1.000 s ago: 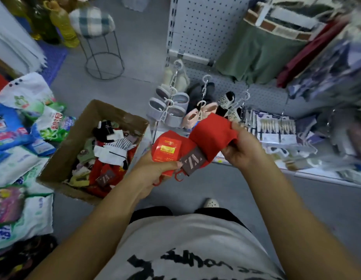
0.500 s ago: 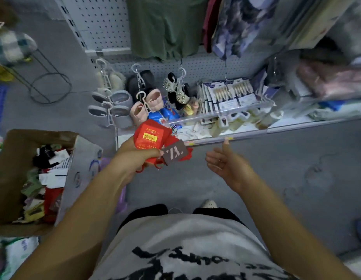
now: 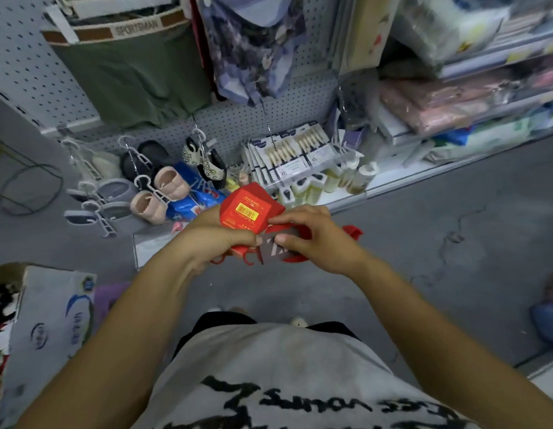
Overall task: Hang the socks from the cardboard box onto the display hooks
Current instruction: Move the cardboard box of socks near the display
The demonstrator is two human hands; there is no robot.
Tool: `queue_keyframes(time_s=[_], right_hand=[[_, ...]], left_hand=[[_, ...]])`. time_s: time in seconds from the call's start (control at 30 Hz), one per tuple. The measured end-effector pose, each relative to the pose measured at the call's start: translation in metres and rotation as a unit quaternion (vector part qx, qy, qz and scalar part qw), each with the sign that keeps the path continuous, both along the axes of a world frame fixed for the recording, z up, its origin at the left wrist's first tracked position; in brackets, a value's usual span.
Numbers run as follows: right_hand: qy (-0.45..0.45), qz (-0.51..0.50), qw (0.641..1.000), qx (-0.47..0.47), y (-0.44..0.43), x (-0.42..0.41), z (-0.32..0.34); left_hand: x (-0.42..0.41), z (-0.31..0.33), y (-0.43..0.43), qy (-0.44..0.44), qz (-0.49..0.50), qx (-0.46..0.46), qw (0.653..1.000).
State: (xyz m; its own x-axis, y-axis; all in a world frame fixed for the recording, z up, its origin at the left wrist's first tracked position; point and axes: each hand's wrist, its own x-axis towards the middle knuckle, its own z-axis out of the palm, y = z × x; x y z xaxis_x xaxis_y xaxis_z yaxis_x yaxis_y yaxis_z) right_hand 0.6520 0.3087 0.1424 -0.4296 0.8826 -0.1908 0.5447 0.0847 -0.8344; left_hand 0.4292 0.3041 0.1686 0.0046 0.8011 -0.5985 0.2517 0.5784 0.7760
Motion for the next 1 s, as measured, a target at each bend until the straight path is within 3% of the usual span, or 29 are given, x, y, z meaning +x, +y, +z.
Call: queue_keyframes(time_s=[0.2,0.4,0.53,0.87,1.0], right_hand=[[0.001,-0.011,0.999,-0.044,0.032,0.04,0.017],[0.117,-0.119,0.984,-0.065,0.066,0.069,0.038],[0.217,-0.202,0.955,-0.028,0.108,0.07,0.059],[0.262,-0.292,0.917,0.07,0.214,0.016,0.108],[0.282,-0.284,0.914,0.07,0.246,-0.008,0.118]], left_hand=[[0.04,0.023,0.047,-0.039,-0.068,0.002,0.997],[0.052,0.047,0.109,-0.086,-0.11,0.015,0.99],[0.046,0.059,0.159,-0.055,-0.165,0.028,0.984],[0.006,0.115,0.259,0.074,-0.14,0.252,0.955],[-0.012,0.129,0.279,0.035,-0.084,0.28,0.956]])
